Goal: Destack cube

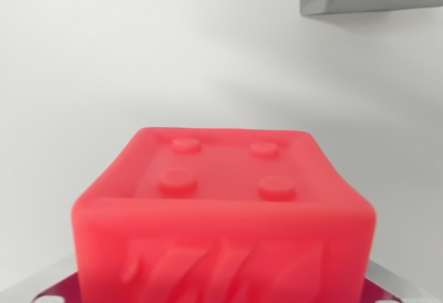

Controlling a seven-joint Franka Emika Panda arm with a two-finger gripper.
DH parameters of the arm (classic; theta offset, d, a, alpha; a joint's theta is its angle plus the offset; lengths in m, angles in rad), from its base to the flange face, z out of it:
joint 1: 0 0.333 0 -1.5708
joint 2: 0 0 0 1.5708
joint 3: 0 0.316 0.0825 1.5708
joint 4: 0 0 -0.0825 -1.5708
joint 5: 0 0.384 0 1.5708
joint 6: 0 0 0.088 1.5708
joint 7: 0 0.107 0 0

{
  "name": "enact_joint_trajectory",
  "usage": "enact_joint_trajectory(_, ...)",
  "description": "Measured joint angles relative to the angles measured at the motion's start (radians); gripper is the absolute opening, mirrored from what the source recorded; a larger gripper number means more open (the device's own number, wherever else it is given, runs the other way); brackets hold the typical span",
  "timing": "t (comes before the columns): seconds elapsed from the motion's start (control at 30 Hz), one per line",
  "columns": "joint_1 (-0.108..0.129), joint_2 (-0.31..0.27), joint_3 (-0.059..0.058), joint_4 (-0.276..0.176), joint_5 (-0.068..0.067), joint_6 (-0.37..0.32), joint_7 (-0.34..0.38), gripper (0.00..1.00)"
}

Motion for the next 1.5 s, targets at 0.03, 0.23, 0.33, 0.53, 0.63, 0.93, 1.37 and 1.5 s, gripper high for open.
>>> enact_joint_trajectory(0.03,0.0,-0.004,0.0,-0.008,0.0,0.003,0.001,0.0)
enact_joint_trajectory(0.23,0.003,-0.027,0.0,-0.047,-0.001,0.02,0.007,0.0)
enact_joint_trajectory(0.33,0.004,-0.036,0.0,-0.064,-0.002,0.028,0.01,0.0)
enact_joint_trajectory(0.53,0.008,-0.059,0.0,-0.103,-0.003,0.043,0.016,0.0)
enact_joint_trajectory(0.63,0.009,-0.071,0.0,-0.123,-0.004,0.053,0.02,0.0)
enact_joint_trajectory(0.93,0.014,-0.102,0.0,-0.177,-0.005,0.076,0.029,0.0)
enact_joint_trajectory(1.37,0.021,-0.148,0.0,-0.255,-0.008,0.108,0.045,0.0)
enact_joint_trajectory(1.5,0.024,-0.161,0.0,-0.278,-0.009,0.117,0.049,0.0)
